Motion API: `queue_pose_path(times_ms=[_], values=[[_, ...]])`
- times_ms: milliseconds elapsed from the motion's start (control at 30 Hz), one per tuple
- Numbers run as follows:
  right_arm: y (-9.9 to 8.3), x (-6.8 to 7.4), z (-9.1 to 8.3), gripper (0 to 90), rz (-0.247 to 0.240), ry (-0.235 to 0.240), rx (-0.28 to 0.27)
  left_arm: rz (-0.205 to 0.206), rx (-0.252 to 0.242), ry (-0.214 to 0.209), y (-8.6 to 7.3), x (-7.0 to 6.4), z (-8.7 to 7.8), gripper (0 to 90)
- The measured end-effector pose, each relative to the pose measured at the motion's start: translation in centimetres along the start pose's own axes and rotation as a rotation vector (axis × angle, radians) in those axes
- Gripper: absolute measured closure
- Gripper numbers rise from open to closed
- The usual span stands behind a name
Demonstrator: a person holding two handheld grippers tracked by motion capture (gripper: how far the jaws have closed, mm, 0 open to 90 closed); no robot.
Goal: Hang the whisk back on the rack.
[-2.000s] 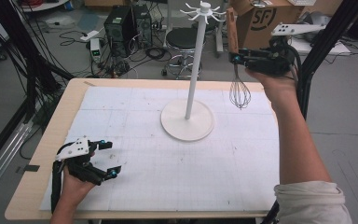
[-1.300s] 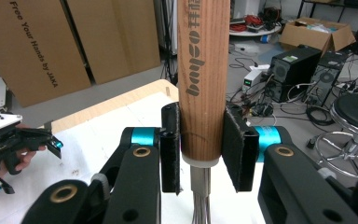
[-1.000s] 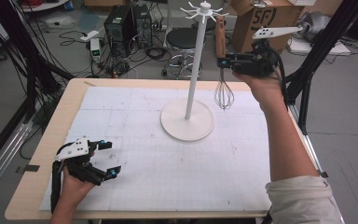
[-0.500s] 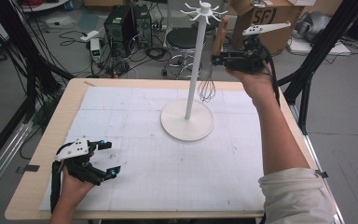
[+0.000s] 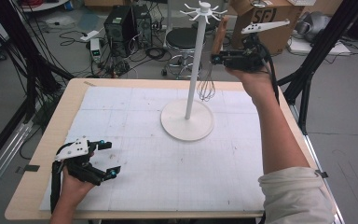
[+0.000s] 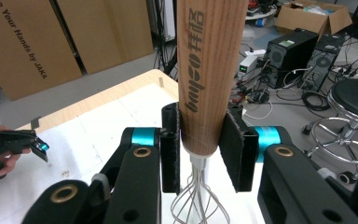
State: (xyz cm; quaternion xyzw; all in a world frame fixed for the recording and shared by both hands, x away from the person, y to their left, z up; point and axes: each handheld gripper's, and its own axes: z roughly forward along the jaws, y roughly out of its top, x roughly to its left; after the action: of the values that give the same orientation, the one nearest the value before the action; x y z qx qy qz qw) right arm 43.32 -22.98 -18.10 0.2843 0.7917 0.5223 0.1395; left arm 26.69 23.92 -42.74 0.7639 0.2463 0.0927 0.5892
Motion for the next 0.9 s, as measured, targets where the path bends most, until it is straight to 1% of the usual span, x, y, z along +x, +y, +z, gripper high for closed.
queue_pose_path(times_ms=[67, 133, 233, 267, 467, 533, 633, 733, 767, 800, 833, 900], values=[[0.3, 0.1, -0.1, 70.7, -0.003, 0.001, -0.005, 0.001, -0.001, 0.000, 0.0, 0.0, 0.0, 1.7], [0.5, 0.1, -0.2, 70.7, -0.012, 0.002, 0.001, 0.001, 0.000, -0.001, 0.0, 0.0, 0.0, 1.6], [0.7, 0.1, -0.2, 70.8, -0.011, 0.000, 0.009, -0.001, 0.000, -0.002, 0.0, 0.0, 0.0, 1.7], [0.7, 0.2, -0.1, 70.8, -0.009, 0.003, 0.013, -0.003, -0.002, -0.001, 0.0, 0.0, 0.0, 1.7], [0.9, 0.8, 0.7, 70.8, -0.036, 0.021, 0.040, -0.002, -0.003, -0.002, 0.0, 0.0, 0.0, 1.7], [0.9, 1.0, 1.0, 70.8, -0.032, 0.018, 0.054, -0.001, -0.002, -0.002, 0.0, 0.0, 0.0, 1.7], [1.1, 1.1, 1.5, 70.7, -0.044, 0.017, 0.074, -0.002, -0.003, -0.001, 0.0, 0.0, 0.0, 1.7], [1.0, 1.2, 1.9, 70.3, -0.042, 0.017, 0.079, -0.001, -0.007, 0.001, 0.0, 0.0, -0.1, 1.7], [1.0, 1.2, 1.9, 69.4, -0.039, 0.011, 0.077, 0.000, -0.003, 0.000, 0.0, 0.0, -0.1, 1.7], [0.9, 1.2, 1.9, 65.8, -0.039, 0.006, 0.071, -0.002, -0.005, -0.001, 0.0, 0.0, -0.1, 1.7], [0.8, 1.2, 1.9, 59.2, -0.038, 0.001, 0.059, -0.003, -0.006, -0.001, 0.0, 0.0, -0.1, 1.7], [0.7, 1.4, 1.7, 53.5, -0.041, -0.014, 0.044, -0.004, -0.006, -0.002, 0.0, 0.0, -0.2, 1.7]])
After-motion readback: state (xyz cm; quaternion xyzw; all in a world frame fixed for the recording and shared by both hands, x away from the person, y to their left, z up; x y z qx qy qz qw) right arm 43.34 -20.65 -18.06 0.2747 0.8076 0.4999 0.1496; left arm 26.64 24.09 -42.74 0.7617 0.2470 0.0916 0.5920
